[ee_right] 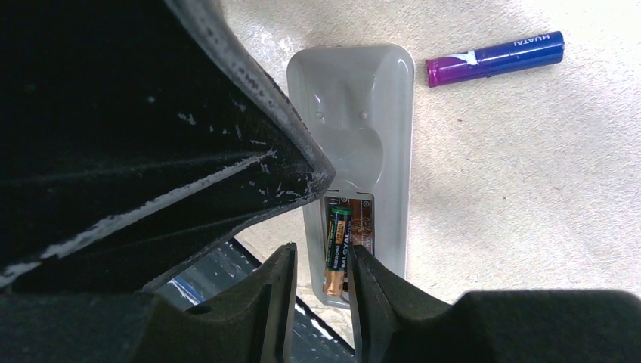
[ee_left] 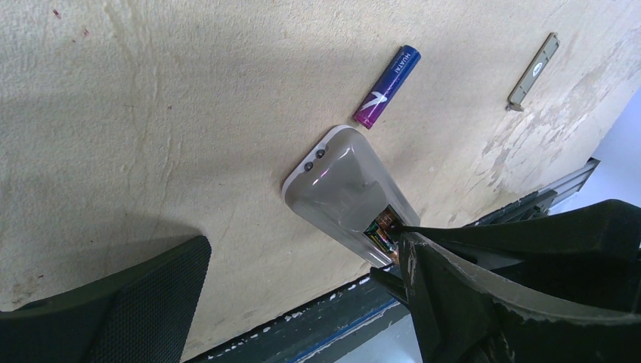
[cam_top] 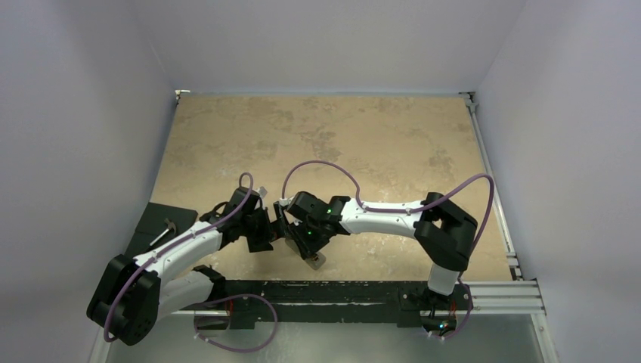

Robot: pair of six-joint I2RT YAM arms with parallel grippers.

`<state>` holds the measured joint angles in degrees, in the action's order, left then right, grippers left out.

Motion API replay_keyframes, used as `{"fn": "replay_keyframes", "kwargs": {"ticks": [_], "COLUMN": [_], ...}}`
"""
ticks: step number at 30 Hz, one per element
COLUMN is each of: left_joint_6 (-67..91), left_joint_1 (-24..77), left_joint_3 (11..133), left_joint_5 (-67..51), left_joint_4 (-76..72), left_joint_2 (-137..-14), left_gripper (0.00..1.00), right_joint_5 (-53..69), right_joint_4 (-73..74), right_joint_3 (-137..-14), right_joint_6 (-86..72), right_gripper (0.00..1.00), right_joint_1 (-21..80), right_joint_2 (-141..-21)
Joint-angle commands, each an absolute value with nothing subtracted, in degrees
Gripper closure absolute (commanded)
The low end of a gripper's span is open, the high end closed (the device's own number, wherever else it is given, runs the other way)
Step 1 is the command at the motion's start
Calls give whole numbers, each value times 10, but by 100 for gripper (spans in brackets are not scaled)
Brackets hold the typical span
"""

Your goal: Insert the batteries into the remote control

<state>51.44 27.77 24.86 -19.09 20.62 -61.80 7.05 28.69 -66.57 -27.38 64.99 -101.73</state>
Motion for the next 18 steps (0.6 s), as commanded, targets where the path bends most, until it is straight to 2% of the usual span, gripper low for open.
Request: {"fn": "replay_keyframes", "kwargs": {"ticks": [1,18], "left_joint_6": [512,511], "left_joint_1": [277,277], "left_joint_3": [248,246], "left_joint_5": [-198,-196], "left_joint_4": [191,186], "left_joint_2": [-611,-615], "left_gripper": [5,5], "right_joint_5": [74,53], "right_joint_4": [280,288], "right_joint_3": [-690,-695], "right_joint_6": [-267,-270], "right_gripper": [62,62], "right_joint_1": [656,657], "right_joint_2": [-1019,-1008]}}
